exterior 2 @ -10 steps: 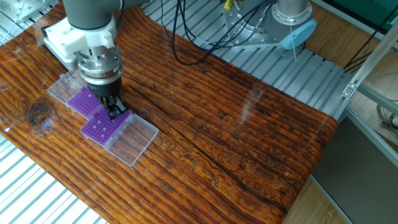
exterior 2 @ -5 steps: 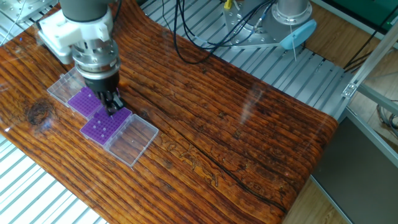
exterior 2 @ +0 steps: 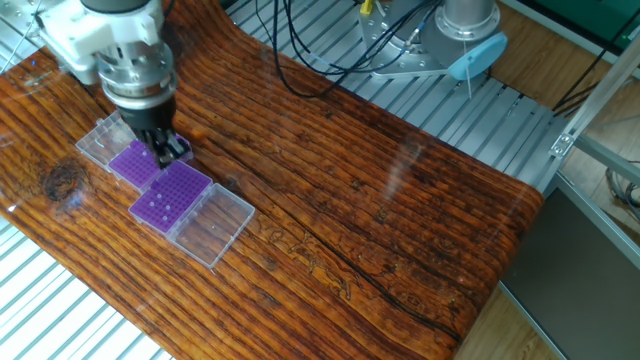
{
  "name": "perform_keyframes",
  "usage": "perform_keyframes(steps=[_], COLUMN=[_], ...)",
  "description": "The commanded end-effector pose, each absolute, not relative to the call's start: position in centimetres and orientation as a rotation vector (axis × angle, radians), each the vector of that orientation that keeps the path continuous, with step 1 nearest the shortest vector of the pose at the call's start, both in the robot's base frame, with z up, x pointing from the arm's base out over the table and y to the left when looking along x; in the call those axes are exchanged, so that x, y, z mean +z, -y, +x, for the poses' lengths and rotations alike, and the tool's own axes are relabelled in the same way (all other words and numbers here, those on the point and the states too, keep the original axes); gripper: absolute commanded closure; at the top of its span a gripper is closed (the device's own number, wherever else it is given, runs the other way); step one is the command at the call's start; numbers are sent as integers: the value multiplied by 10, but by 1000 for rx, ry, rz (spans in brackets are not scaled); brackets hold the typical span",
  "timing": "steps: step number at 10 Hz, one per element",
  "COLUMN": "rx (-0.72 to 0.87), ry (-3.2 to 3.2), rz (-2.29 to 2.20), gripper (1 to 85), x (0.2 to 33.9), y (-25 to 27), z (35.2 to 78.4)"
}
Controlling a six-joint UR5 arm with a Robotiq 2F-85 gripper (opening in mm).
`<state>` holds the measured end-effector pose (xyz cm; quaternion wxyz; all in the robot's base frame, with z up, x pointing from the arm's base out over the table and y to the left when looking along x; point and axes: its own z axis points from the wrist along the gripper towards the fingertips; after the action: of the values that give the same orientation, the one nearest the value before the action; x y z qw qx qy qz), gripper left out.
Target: Transfer all small pipette tips from one holder to another
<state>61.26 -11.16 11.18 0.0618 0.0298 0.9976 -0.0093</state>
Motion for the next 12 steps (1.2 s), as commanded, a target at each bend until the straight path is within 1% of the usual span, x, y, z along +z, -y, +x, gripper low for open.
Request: perform_keyframes(steps=[1, 7, 12], rx=[-36, -24, 2], ry=[-3019, -2998, -2967], rz=[-5, -73, -71], gripper=[847, 847, 847], x=[116, 95, 76], y=[145, 180, 184], z=[607, 593, 588])
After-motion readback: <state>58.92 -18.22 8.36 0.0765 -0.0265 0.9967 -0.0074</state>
